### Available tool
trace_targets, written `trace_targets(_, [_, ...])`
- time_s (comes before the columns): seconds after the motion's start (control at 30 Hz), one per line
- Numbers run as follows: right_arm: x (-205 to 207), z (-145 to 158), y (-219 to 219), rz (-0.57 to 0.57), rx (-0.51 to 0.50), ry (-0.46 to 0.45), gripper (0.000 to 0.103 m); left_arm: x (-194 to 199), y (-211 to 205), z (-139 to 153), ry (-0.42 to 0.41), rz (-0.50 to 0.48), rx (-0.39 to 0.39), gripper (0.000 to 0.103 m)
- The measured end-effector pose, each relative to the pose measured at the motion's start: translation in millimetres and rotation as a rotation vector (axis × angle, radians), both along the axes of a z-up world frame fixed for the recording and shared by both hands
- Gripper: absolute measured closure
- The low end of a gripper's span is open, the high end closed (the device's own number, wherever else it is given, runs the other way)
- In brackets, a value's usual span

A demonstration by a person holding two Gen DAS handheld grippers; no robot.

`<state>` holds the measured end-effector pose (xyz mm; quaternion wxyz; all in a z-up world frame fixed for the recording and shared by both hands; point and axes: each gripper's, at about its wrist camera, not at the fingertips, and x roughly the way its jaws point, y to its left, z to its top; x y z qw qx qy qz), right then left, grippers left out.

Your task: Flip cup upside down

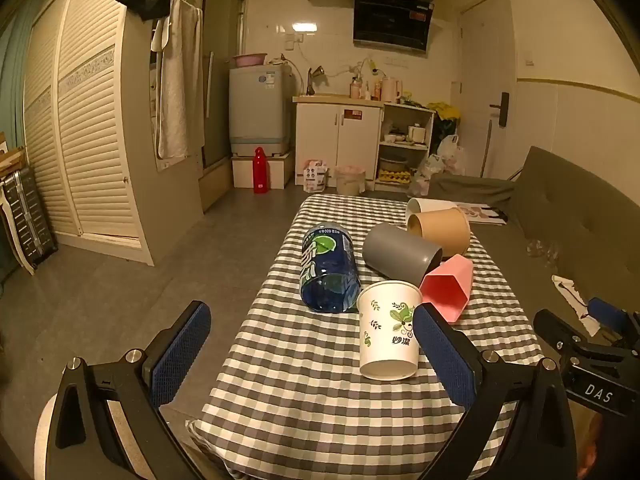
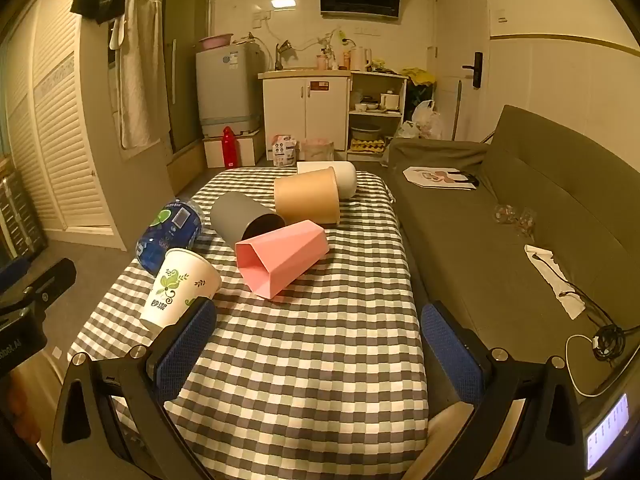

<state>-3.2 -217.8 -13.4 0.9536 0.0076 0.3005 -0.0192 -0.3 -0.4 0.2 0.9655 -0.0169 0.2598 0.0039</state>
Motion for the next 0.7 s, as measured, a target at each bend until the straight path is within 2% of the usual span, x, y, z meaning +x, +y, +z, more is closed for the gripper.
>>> trace_targets(0.7, [0.4,-0.5,3.3,0.001,-0.002,0.004,0.000,0.8,1.4,-1.0,0.003,0.001,-0.003,0.000])
